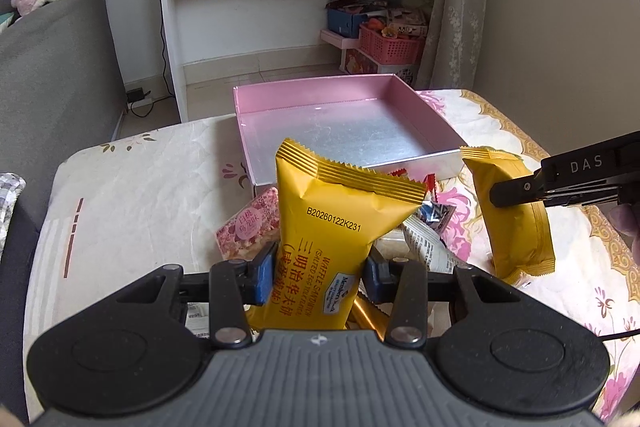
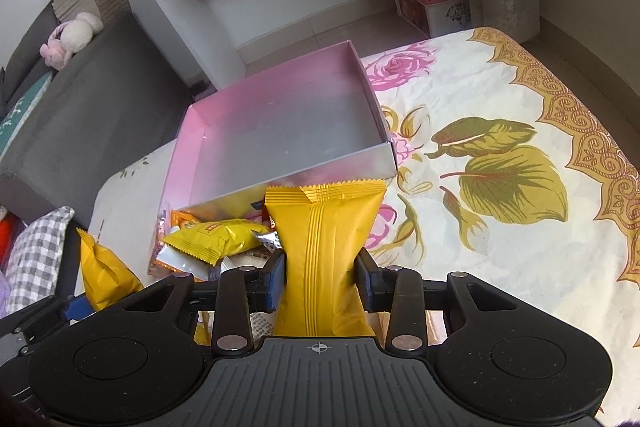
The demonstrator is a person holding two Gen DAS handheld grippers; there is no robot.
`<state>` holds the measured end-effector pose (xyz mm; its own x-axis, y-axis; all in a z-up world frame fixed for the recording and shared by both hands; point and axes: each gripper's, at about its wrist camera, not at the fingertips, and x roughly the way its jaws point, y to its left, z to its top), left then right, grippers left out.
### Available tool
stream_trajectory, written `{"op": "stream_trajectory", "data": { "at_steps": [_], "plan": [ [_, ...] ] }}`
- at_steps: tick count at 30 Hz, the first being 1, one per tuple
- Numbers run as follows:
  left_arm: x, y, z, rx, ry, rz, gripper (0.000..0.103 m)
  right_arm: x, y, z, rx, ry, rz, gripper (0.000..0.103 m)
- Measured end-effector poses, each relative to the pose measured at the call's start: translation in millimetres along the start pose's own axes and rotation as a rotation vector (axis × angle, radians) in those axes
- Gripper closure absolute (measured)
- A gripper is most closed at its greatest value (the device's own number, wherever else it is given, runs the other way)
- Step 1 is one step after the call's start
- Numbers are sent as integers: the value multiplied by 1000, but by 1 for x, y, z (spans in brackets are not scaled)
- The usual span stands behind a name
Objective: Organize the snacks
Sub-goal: 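Lift both yellow packs and carry them over the pink box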
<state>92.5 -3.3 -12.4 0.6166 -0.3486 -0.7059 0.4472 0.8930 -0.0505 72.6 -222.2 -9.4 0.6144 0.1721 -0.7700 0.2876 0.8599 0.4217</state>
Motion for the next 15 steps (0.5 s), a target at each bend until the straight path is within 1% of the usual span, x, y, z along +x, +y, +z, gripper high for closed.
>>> {"op": "stream_trajectory", "data": {
  "at_steps": [6,9,15],
  "plan": [
    [-13,-3,6,-13,-47,5,64,-15,2,8,17,-47,28,68],
    [-15,-4,9,-10,-62,22,64,-21,3,13,27,-71,42,68],
    [-14,-7,21,-13,-98,32,64,-21,0,25,53,-101,59,68]
  ]
}}
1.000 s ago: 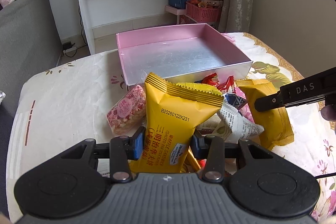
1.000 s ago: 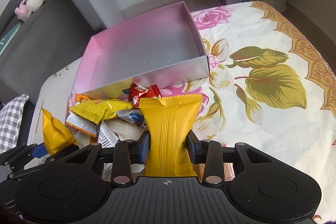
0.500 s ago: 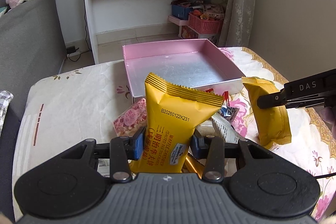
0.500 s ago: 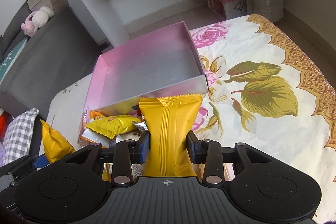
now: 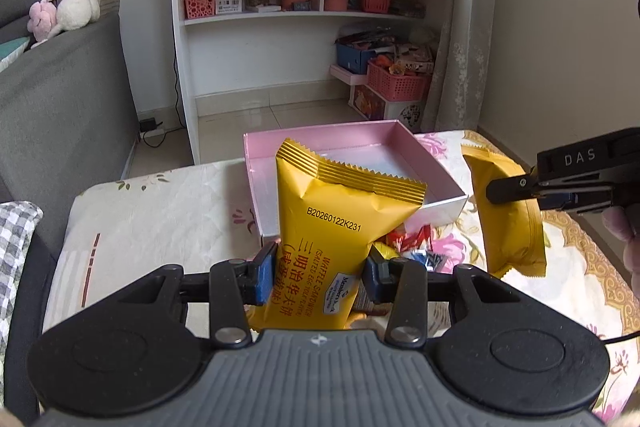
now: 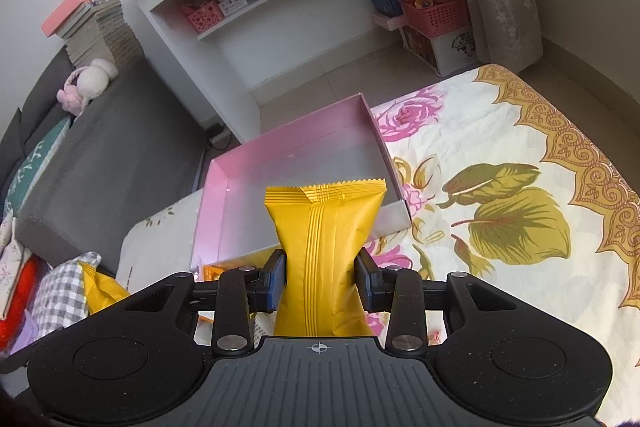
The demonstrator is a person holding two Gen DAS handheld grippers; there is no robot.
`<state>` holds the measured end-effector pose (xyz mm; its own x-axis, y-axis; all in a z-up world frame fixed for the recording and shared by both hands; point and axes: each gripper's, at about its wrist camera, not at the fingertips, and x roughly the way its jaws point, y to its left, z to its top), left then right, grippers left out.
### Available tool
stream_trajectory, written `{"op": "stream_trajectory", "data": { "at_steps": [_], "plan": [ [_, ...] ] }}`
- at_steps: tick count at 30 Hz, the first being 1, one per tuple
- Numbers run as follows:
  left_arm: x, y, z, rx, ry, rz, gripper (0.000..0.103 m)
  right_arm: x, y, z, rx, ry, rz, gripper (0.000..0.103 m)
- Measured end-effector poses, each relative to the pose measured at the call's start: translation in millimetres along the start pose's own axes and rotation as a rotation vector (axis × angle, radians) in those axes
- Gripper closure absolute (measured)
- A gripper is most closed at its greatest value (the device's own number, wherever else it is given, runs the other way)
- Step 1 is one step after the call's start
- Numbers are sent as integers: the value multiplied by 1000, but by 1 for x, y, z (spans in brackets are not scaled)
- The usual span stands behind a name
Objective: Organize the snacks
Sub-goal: 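Lift both yellow packs and carry them over the pink box, then open both tools to drop the yellow packs into the box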
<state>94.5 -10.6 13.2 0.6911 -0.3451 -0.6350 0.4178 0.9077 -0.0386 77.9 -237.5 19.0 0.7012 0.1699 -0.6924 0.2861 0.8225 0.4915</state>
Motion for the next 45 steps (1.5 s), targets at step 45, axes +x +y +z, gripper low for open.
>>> {"op": "stream_trajectory", "data": {
  "at_steps": [45],
  "plan": [
    [114,-13,46,42,8,167,29,103,-14,61,-19,-111,55,51]
  ]
}}
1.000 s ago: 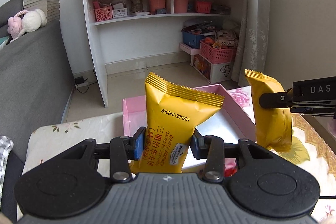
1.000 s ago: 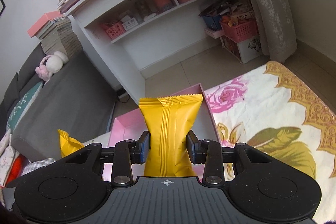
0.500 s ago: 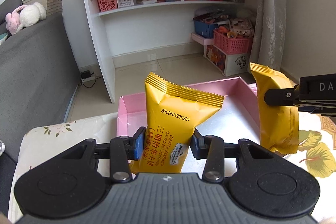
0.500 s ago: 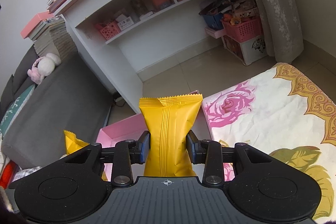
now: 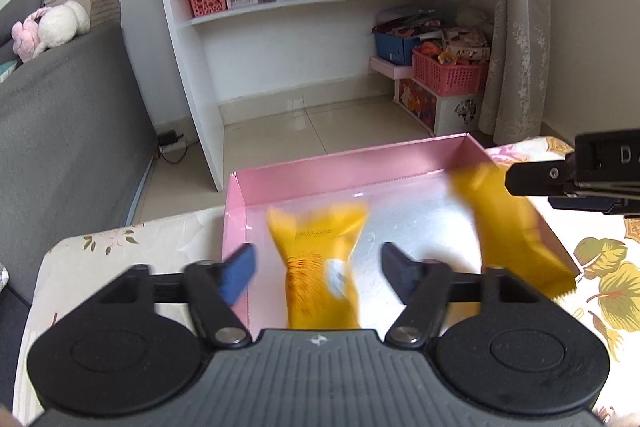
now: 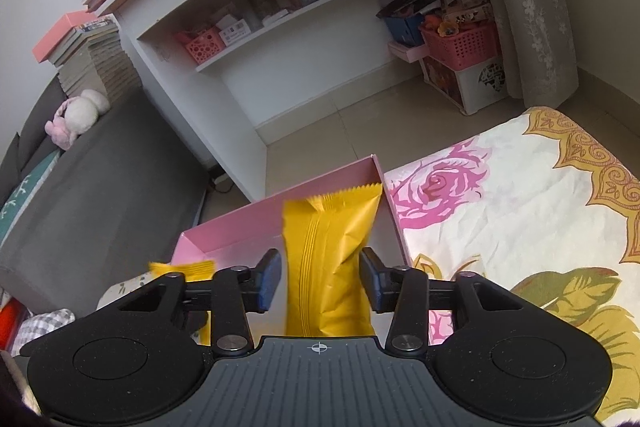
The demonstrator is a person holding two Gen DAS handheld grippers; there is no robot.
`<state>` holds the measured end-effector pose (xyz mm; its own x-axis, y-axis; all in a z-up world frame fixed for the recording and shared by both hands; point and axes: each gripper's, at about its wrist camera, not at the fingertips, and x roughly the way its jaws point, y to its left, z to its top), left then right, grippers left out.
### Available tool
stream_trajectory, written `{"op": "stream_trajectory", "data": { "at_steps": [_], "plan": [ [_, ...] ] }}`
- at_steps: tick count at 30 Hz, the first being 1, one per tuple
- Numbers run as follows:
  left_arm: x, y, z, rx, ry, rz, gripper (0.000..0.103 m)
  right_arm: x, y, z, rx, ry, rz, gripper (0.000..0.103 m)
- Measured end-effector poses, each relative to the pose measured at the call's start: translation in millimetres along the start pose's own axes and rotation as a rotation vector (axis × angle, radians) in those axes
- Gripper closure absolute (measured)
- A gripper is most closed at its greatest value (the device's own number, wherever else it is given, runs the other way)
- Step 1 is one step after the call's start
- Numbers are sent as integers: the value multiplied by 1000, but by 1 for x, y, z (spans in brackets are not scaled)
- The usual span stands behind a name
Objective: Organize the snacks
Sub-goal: 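Open both tools to drop the yellow packs into the box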
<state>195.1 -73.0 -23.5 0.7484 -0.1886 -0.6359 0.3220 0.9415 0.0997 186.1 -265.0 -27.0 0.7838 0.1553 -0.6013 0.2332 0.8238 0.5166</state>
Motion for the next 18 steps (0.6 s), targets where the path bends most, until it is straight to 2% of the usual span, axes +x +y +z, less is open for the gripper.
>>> {"op": "stream_trajectory", "data": {
  "at_steps": [1,3,8,13,18],
  "plan": [
    [-1,0,1,3,-5,1,29,-3,1,1,3,-8,1,41],
    [-4,1,1,6,-2,-7,29,-8,3,3,1,-19,-3,34],
    [-16,7,3,-27,-24,-21,21,-26,7,6,5,-26,2,33],
    [-36,14,6,-59,-48,-47,14,-48,15,7,-22,-37,-6,28],
    [-58,16,4,-45,-69,-77,7,-71,29,8,-54,-32,-31,25]
  ]
}}
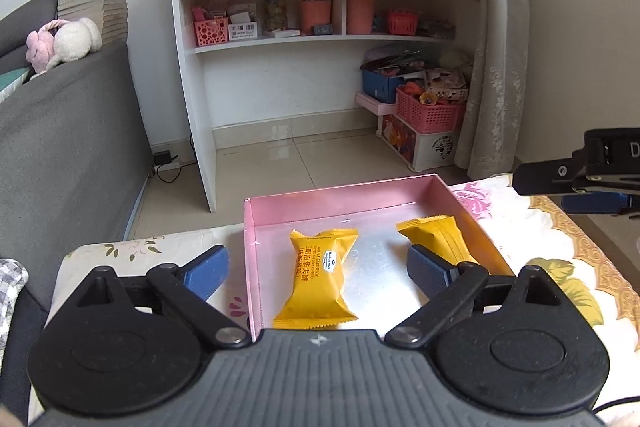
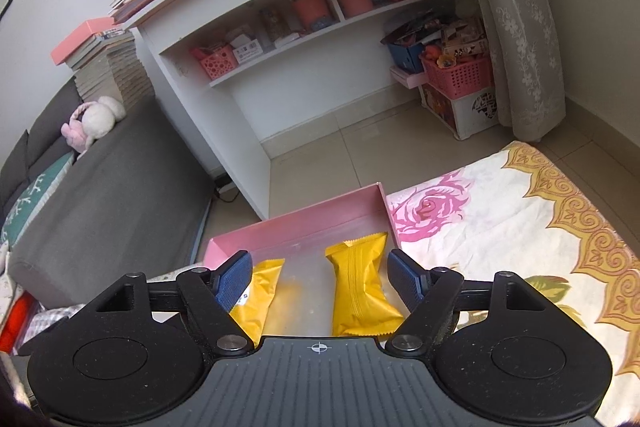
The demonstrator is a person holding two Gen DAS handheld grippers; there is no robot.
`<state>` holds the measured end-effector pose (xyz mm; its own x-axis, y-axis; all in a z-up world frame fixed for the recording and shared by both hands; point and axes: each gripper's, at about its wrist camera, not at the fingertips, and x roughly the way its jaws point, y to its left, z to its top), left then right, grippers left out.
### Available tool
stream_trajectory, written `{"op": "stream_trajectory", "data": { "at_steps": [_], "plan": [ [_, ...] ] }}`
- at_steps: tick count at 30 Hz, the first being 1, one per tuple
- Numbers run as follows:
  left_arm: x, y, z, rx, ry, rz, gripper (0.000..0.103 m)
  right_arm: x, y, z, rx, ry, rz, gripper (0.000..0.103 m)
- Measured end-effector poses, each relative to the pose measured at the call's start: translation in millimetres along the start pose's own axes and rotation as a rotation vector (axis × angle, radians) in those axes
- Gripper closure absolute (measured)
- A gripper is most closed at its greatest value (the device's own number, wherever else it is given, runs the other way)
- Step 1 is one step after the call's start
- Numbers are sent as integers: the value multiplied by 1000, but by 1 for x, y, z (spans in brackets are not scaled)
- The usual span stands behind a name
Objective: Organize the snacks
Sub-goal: 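Open both tools to drop the yellow packs into the box, then grasp a white printed wrapper with the left tool while the right tool grasps another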
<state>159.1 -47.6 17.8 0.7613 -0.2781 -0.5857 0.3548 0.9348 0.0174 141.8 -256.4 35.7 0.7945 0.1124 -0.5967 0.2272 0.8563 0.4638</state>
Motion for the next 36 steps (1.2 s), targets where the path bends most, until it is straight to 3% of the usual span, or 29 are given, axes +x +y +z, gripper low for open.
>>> {"op": "stream_trajectory", "data": {
  "at_steps": [8,20,29,36],
  "plan": [
    [-27,5,-9,-15,13,-29,1,-34,21,-7,-63,10,-10,17],
    [-68,8,-32,32,32,0,0,-71,51,-34,-151,50,5,11],
    [-81,25,-54,-51,35,-5,0,-84,64,-63,-183,61,42,9],
    [-84,36,-68,-60,50,15,0,-79,62,-92,-232,103,56,8]
  ]
}}
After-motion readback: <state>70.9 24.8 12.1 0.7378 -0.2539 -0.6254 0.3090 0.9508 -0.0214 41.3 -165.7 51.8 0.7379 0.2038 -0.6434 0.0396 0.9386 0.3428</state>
